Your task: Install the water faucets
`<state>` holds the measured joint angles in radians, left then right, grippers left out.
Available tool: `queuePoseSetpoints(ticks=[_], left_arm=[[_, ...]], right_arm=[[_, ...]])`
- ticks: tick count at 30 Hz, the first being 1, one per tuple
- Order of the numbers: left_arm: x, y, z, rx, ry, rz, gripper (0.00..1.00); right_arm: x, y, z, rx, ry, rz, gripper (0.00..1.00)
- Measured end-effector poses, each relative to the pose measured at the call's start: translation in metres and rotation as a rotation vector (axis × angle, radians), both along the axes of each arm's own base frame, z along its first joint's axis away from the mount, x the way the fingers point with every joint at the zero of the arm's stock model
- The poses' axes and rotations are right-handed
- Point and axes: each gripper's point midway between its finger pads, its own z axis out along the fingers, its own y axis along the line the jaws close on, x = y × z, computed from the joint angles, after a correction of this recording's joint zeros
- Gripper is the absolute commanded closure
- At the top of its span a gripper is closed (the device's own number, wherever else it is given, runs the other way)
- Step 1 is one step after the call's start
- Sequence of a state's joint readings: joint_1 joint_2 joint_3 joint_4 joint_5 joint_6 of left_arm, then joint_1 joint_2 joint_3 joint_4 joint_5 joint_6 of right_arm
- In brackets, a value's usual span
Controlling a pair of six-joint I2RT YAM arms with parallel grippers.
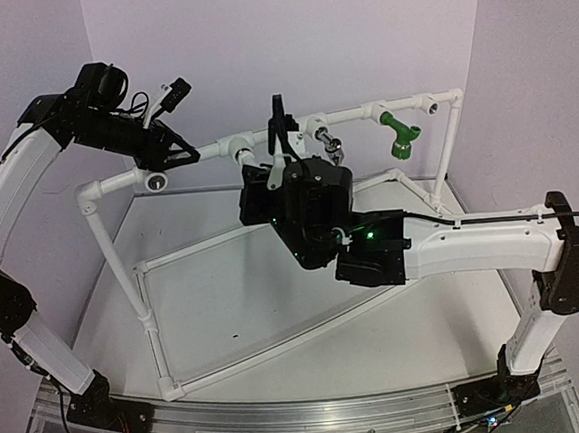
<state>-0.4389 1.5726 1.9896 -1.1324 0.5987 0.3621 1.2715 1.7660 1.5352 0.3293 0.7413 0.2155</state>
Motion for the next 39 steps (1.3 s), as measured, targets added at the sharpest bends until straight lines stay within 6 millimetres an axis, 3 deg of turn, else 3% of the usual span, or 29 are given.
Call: queuePoseSetpoints(ticks=[19, 39], left_arm=[[0.007, 0.003, 0.0, 0.005, -0.003, 0.041, 0.58], [0.005, 0.0, 0.0, -0.006, 0.002, 0.03, 0.6]], right_arm=[[0.011, -0.001, 0.002, 0.257, 0.166, 0.14, 1.0], [0.011, 0.009, -0.015, 0.306, 0.198, 0.232, 1.0]])
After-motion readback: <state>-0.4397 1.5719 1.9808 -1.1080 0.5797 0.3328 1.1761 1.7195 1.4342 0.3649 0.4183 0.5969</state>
